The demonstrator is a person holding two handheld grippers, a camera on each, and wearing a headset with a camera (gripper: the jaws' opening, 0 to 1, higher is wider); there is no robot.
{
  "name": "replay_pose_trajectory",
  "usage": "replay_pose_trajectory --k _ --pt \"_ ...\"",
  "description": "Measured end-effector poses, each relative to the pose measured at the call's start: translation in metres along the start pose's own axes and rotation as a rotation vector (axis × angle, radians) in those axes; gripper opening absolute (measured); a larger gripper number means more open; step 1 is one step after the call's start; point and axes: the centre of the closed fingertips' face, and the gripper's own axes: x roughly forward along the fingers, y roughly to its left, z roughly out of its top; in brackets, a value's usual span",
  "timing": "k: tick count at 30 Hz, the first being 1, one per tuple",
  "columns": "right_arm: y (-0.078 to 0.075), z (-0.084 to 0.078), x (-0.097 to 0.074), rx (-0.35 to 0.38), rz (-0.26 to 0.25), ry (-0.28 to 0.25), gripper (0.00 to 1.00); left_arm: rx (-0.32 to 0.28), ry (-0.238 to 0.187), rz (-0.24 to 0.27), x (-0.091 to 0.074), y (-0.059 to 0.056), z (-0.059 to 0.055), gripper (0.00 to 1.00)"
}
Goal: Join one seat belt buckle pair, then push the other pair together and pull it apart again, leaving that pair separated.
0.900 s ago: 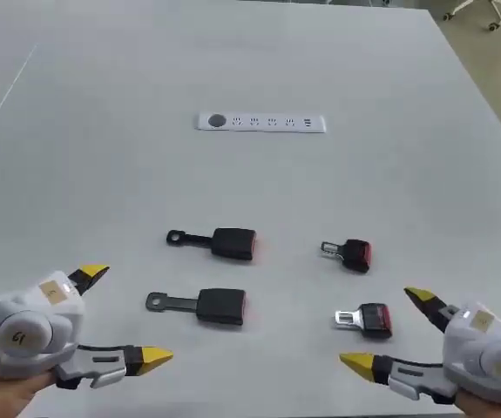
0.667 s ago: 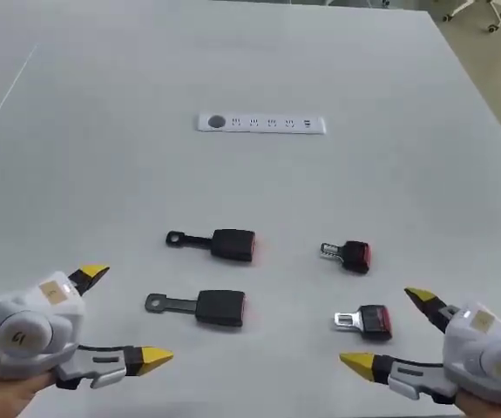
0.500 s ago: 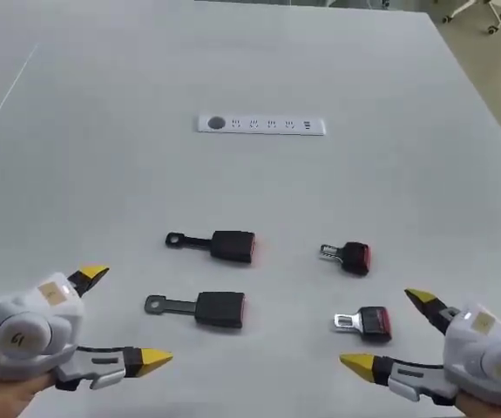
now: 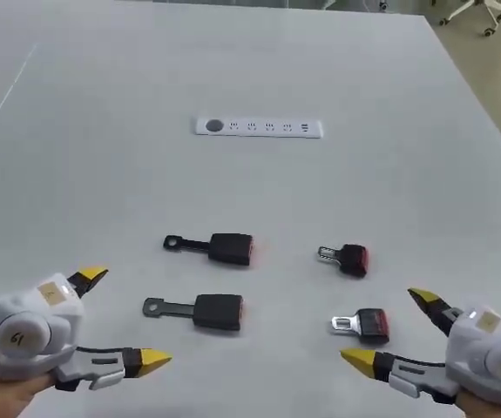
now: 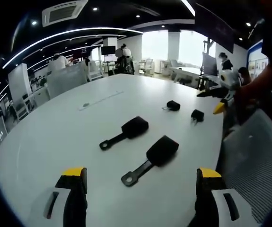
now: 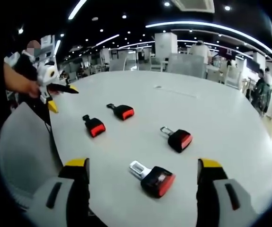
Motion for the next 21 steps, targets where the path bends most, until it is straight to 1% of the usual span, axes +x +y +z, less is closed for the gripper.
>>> replay_pose_trajectory --k 2,5,7,14,21 --pt "-0.001 -0.001 0.0 0.001 -0.002 0.005 0.96 -0.004 0.0 -0.001 0.001 0.001 0.001 0.98" --pt "-0.002 0.0 0.0 -0.001 -0.004 0.003 0.96 0.004 -0.001 -0.004 0.002 0.001 0.002 0.98" --pt "-0.003 0.0 0.0 0.0 -0.005 0.0 0.96 0.005 0.002 -0.005 0.003 0.002 0.001 0.98" --pt "-0.005 -0.002 0.002 -0.008 0.001 0.012 0.97 0.003 0.004 -0.011 0.006 0.002 0.0 0.99" --pt "-0.006 -0.003 0.004 -0.019 0.02 0.024 0.97 0.007 0.01 -0.019 0.011 0.005 -0.002 0.99"
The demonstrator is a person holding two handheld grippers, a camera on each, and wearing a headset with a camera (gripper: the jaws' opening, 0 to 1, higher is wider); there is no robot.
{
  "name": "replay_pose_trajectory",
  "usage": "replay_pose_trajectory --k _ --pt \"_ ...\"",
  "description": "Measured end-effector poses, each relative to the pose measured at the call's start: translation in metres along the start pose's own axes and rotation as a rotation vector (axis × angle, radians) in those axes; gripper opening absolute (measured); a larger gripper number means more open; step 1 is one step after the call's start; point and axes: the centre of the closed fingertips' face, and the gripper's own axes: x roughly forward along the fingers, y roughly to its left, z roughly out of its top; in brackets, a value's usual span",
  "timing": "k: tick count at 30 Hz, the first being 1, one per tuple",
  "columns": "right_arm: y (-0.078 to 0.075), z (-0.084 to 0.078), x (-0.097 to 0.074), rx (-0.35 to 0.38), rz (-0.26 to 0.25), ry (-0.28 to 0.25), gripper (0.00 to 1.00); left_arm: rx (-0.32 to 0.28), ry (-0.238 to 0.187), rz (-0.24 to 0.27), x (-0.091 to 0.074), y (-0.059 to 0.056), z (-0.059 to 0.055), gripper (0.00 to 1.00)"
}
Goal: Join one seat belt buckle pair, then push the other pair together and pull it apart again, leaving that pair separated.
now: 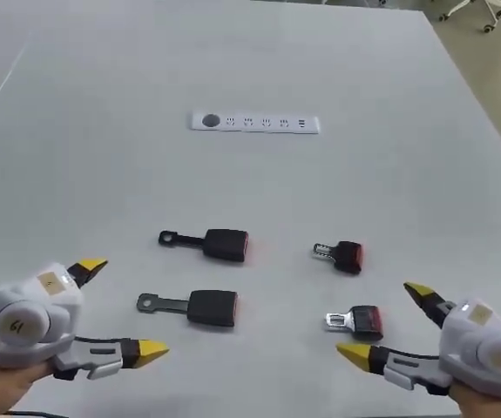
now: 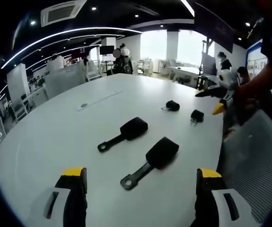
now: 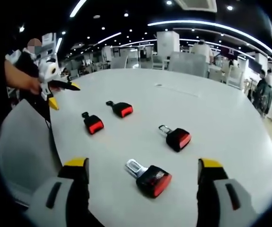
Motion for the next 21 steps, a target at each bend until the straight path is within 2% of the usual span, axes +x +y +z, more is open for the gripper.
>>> replay_pose_trajectory --k 7,13,21 --pt "0.0 -0.005 0.003 -0.01 0.025 0.021 0.97 0.013 0.007 -0.014 0.006 0.001 0.001 0.98" --pt "0.0 -0.008 0.003 -0.027 0.048 0.041 0.96 0.048 0.023 -0.04 0.013 -0.001 -0.001 0.98" --pt "0.002 -0.012 0.006 -0.076 0.104 0.076 0.95 0.09 0.038 -0.079 0.023 0.0 0.0 0.97"
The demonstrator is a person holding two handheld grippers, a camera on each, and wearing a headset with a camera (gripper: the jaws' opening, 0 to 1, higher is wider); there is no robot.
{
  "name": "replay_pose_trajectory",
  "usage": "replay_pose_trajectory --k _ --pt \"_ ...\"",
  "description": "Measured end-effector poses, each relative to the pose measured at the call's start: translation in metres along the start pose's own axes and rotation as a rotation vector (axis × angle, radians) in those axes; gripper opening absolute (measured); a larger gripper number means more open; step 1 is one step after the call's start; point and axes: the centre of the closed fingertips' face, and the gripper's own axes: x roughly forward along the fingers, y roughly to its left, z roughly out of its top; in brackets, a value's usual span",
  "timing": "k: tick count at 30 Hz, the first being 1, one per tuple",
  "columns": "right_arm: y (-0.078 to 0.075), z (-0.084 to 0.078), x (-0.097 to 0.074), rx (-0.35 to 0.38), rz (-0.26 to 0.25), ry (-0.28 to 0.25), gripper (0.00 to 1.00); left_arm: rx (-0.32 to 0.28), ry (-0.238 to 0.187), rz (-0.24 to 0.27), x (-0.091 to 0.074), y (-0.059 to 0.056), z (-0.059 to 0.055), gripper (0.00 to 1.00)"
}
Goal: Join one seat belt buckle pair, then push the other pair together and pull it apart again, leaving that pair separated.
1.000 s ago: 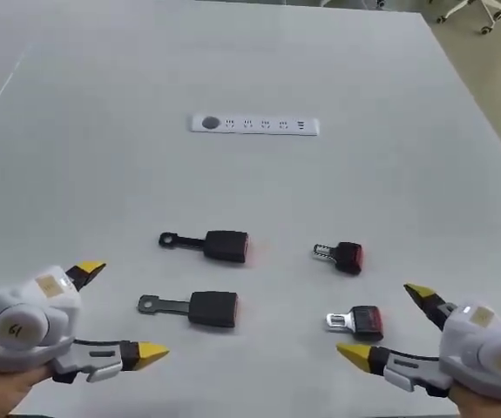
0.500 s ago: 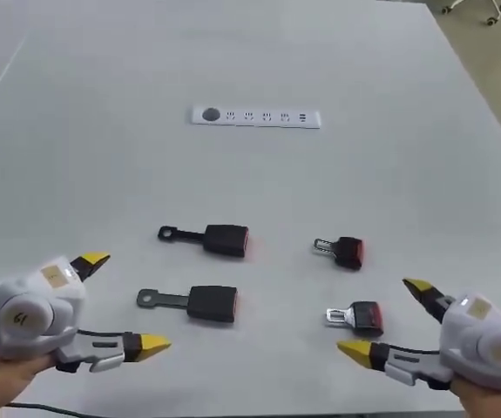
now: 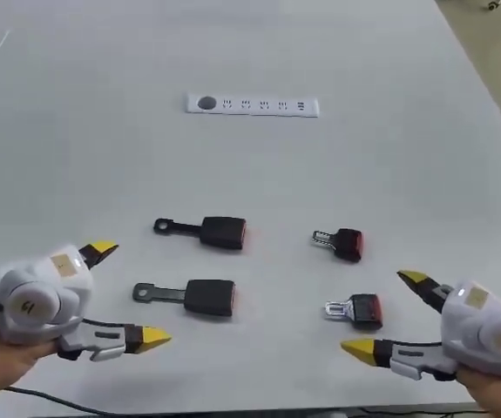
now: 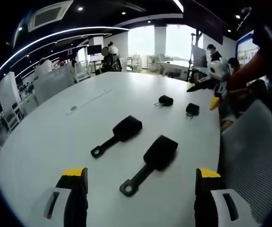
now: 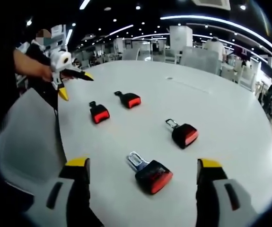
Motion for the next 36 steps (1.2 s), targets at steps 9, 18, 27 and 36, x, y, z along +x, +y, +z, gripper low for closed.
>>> replay_pose_trajectory --k 9,18,27,36 --pt "0.0 -0.005 0.007 -0.049 0.071 0.051 0.9 0.074 0.031 -0.058 0.013 -0.004 0.002 0.95" --pt "-0.006 -0.016 0.012 -0.112 0.138 0.114 0.82 0.153 0.07 -0.127 0.028 -0.012 0.006 0.86" --pt "-0.013 -0.019 0.015 -0.142 0.192 0.148 0.81 0.215 0.098 -0.187 0.044 -0.011 0.003 0.84" --pt "-0.015 -0.028 0.017 -0.162 0.254 0.187 0.77 0.286 0.153 -0.256 0.064 -0.015 -0.006 0.79"
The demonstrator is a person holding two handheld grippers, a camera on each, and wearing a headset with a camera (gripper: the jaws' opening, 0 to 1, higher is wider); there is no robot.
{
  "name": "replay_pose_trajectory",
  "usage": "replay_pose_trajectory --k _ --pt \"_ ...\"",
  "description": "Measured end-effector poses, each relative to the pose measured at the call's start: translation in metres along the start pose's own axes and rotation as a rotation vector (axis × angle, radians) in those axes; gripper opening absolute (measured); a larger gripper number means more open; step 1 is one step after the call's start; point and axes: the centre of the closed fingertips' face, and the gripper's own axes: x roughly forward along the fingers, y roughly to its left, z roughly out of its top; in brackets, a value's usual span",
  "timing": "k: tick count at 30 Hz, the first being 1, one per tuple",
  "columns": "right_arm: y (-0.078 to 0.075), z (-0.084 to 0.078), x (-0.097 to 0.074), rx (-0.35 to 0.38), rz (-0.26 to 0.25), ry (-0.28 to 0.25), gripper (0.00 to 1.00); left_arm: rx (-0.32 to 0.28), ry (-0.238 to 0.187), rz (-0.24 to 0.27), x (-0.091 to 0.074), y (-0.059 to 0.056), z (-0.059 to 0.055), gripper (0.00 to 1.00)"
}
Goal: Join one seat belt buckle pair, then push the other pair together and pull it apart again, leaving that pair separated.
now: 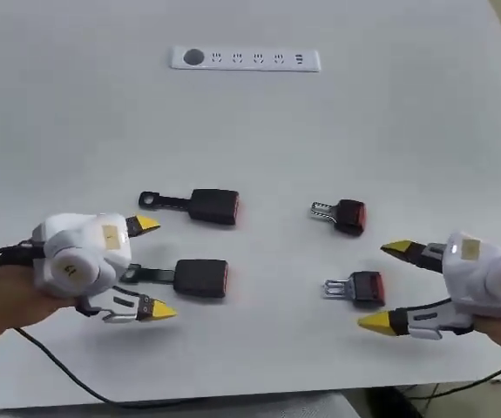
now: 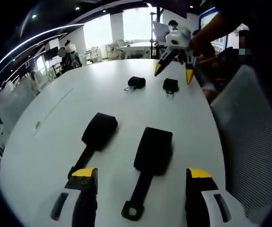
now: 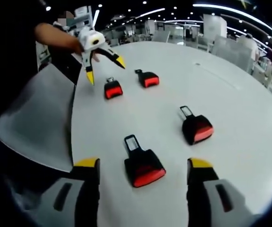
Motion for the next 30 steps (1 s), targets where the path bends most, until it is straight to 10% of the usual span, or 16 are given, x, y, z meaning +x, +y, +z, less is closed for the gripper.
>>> replay_pose_trajectory --k 30 --pt "0.008 -0.011 0.007 -0.104 0.153 0.116 0.46 0.096 0.046 -0.133 0.04 -0.008 -0.003 0.53"
